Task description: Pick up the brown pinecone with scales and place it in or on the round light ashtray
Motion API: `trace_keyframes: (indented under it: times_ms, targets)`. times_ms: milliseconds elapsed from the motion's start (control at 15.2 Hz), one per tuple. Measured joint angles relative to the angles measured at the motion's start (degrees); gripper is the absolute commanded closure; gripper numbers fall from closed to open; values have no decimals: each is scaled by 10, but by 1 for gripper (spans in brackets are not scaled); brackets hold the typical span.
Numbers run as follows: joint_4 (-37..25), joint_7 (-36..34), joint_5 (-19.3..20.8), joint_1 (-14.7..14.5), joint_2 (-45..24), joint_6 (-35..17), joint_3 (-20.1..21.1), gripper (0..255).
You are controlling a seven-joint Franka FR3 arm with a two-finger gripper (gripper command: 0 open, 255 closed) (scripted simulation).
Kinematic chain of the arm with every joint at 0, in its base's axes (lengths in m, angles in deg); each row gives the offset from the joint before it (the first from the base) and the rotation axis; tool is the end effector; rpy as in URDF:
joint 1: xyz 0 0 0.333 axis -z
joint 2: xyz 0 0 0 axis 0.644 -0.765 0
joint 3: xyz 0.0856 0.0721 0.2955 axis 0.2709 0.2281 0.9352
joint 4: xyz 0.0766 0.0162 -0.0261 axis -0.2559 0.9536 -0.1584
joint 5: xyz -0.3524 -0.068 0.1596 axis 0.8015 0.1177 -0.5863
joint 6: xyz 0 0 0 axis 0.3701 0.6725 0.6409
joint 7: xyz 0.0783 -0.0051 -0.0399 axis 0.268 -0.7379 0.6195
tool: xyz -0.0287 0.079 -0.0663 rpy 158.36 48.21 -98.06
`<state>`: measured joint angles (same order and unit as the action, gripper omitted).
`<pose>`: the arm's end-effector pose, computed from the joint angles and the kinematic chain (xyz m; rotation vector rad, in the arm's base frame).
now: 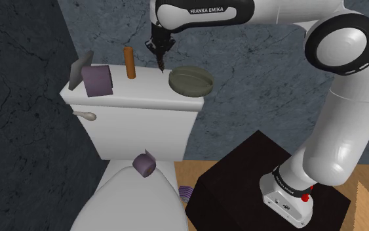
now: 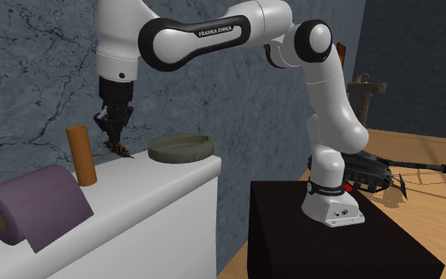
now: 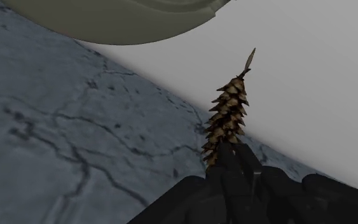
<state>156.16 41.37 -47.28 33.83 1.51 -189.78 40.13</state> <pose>0.6525 0.1921 0.5143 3.0162 -0.2075 0.3868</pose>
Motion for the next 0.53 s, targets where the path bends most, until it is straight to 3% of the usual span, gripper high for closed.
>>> trace_keyframes:
  times_ms: [264,330,396,462,528]
  targets:
    - [-24,-45,1,-6,-14,19,1,255]
    - [-24,-47,0,-6,-13,20,2,0]
    - [-24,-46,1,-6,-14,20,2,0]
    - [51,-70,23,-6,28,-17,-2,0]
    - [169,-129,76,-2,91,-107,-6,0]
